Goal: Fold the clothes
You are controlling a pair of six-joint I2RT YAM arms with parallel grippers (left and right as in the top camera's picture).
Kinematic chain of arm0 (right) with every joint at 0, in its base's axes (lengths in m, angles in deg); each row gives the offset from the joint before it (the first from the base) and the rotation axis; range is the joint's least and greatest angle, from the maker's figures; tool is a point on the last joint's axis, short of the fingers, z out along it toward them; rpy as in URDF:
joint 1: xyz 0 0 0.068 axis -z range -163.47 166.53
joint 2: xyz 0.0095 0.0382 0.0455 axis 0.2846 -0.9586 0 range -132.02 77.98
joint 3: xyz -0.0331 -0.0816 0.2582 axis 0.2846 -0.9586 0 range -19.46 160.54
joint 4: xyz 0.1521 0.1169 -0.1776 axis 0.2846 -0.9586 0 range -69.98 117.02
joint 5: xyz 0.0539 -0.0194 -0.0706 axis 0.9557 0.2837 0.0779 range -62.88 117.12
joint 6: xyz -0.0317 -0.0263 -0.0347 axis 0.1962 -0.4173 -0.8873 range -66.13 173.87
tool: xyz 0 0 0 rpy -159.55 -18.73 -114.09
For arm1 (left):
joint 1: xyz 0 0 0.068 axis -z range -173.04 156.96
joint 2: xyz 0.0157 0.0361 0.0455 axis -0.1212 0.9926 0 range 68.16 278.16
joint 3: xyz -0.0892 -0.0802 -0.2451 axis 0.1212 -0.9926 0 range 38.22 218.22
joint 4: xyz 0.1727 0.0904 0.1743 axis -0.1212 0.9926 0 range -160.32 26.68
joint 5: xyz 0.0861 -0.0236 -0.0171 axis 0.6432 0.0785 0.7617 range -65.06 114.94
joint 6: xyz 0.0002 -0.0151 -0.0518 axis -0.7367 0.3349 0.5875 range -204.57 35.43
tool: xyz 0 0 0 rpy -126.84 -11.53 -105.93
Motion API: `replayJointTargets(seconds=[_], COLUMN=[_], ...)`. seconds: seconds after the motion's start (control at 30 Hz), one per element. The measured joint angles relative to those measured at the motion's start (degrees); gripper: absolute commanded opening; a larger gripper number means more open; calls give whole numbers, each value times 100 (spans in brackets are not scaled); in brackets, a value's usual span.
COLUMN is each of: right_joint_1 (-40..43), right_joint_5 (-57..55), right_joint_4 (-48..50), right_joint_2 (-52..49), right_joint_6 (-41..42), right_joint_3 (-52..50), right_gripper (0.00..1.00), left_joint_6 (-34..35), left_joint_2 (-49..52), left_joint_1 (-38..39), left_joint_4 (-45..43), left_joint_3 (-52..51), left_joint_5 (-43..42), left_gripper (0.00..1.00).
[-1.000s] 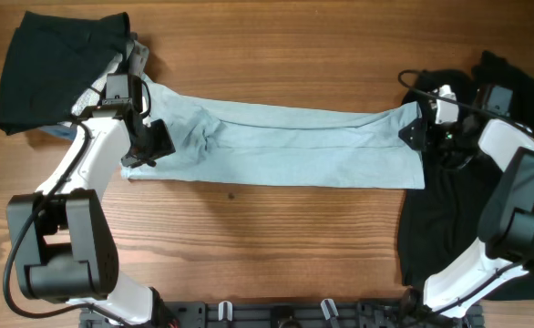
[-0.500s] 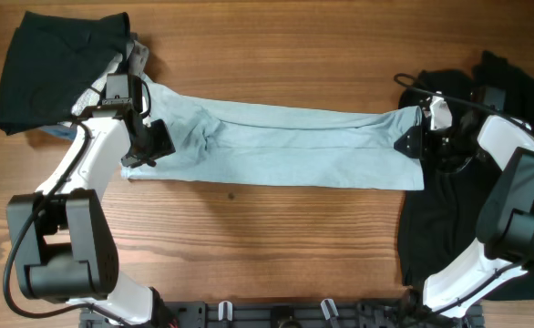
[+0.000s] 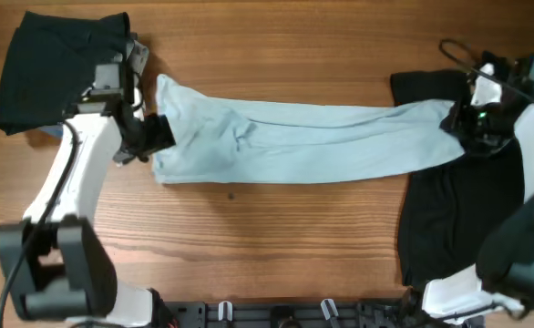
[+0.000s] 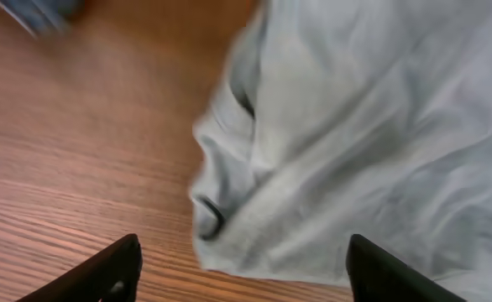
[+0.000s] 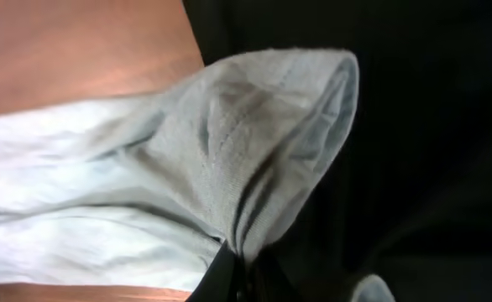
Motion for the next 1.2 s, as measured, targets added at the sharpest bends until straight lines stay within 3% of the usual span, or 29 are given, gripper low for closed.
replayJointTargets(seconds=[0.17, 0.33, 0.5, 0.67, 0.8, 0.9, 1.03, 1.07, 1.2], right_joint_1=[-542, -2505, -3788, -4247, -4251, -4251, -4238, -4181, -3722], right_joint_5=[380, 299, 181, 179, 177, 184, 177, 50, -278], right_joint_4=[-151, 83, 835, 1226, 1276, 1064, 994, 984, 817], right_joint_2=[431, 337, -610, -708, -708, -708, -708, -708, -708], right_joint_6=[131, 793, 1519, 1698, 1797, 1834, 1547, 1563, 1753], right_joint_3=[31, -22, -107, -149, -149, -149, -149, -149, -149], right_gripper=[4, 4, 5, 8, 32, 35, 33, 4, 4], left_joint_6=[0, 0, 0, 0, 0, 0, 0, 0, 0], left_joint_2=[-669, -673, -673, -673, -673, -673, -673, -673, -673], left_joint_1=[0, 0, 0, 0, 0, 0, 0, 0, 0], left_joint_4=[-37, -63, -61, -63, -61, -59, -61, -61, -61], left_joint_3=[94, 94, 94, 94, 94, 94, 94, 94, 94], left_joint_5=[0, 0, 0, 0, 0, 0, 0, 0, 0], left_gripper=[80, 81, 82, 82, 82, 82, 82, 81, 80])
